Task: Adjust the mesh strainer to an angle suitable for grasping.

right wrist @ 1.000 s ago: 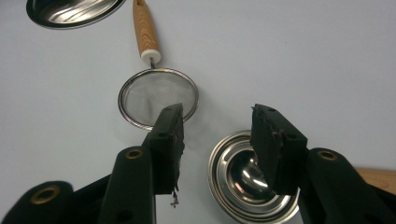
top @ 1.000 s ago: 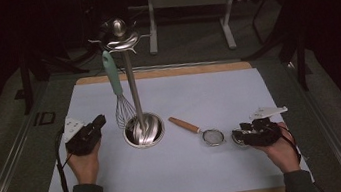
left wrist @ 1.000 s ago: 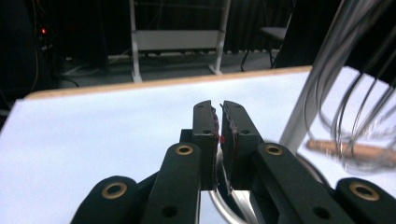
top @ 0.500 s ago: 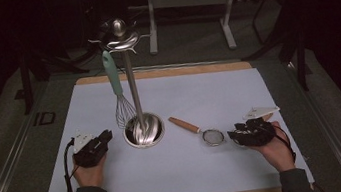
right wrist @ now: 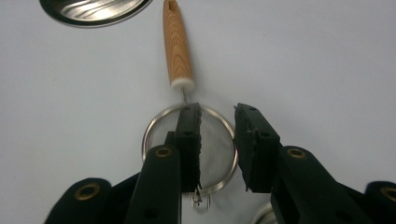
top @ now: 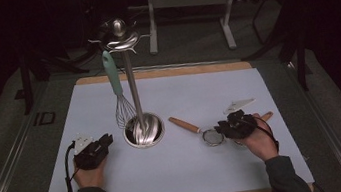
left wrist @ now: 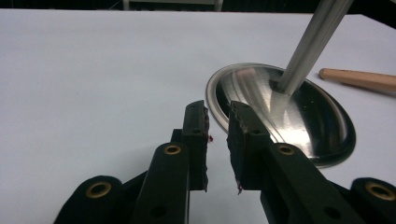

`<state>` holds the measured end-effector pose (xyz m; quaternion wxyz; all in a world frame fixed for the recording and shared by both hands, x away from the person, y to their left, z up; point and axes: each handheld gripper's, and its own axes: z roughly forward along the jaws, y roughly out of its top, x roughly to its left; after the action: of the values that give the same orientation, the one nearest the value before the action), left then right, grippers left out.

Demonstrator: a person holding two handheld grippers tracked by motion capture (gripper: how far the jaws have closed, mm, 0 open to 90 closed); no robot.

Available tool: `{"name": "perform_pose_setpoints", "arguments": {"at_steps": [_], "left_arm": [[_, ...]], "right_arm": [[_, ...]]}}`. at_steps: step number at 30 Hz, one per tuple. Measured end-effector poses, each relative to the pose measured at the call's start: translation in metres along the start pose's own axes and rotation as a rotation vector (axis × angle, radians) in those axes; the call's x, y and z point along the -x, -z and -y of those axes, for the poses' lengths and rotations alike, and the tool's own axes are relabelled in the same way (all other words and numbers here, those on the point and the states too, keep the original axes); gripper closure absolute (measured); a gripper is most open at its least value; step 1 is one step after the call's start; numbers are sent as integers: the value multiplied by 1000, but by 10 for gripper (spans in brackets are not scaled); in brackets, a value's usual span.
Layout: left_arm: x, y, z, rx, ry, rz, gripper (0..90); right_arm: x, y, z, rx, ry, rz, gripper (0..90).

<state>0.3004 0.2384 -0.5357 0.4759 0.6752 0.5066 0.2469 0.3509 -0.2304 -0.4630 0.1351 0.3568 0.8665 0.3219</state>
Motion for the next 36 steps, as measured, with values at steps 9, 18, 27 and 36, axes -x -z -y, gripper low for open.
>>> {"name": "perform_pose_setpoints", "arguments": {"at_steps": [9, 18, 27, 36], "left_arm": [[0, -1, 2, -15, 2, -3, 764], [0, -1, 2, -14, 2, -5, 756], [1, -1, 3, -12, 1, -8, 743], [1, -1, 3, -11, -2, -11, 736]], "right_arm": [[4, -31, -20, -56, -12, -38, 729], [-1, -52, -36, -66, -30, -99, 726], [-2, -67, -40, -102, -53, -144, 726], [-6, -71, -40, -118, -67, -185, 741]]}}
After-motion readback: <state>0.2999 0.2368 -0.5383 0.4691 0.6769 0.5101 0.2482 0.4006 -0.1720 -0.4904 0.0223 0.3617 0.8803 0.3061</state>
